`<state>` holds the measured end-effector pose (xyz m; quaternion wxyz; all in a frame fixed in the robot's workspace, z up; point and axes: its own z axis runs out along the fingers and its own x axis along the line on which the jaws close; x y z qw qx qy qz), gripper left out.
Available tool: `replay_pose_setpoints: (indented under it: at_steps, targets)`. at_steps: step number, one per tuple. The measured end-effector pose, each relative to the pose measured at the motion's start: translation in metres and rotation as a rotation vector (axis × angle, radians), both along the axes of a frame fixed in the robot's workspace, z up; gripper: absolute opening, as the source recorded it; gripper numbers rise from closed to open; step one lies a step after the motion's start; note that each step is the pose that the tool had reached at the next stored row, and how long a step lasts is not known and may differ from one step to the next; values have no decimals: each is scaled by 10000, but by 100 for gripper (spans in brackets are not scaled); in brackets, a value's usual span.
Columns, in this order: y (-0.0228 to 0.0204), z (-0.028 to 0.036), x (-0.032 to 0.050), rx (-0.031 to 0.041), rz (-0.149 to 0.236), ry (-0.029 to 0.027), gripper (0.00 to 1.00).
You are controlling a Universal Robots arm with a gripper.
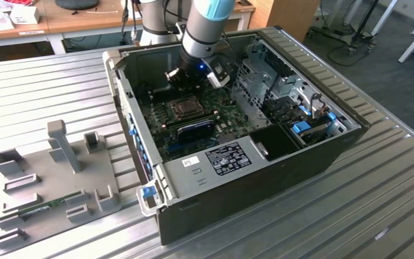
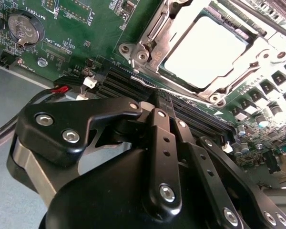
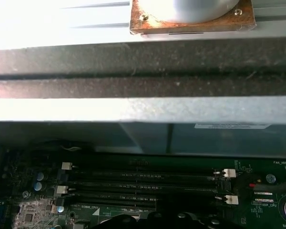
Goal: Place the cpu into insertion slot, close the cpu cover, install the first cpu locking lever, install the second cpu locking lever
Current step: 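Install the first cpu locking lever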
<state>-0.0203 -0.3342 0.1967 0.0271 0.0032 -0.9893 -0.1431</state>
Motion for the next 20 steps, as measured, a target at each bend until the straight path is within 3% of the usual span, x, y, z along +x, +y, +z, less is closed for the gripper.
replay_pose_setpoints:
  at_steps: [20]
  targets:
    - [-25, -20, 7, -58, -1, -1, 11]
